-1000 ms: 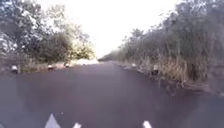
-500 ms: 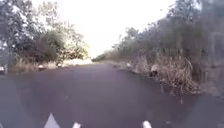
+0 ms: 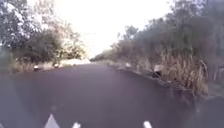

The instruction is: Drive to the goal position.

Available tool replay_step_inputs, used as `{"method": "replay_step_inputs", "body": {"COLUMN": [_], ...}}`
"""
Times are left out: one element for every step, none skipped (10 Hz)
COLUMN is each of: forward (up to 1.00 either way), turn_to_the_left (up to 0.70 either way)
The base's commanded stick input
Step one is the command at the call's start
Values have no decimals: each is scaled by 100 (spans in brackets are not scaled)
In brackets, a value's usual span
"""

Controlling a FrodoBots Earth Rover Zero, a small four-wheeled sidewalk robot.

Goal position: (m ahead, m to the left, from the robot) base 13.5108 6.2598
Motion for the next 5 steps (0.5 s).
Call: {"method": "replay_step_inputs", "body": {"forward": [85, 85, 85, 85, 85], "turn_to_the_left": [0, 0, 0, 0, 0]}}
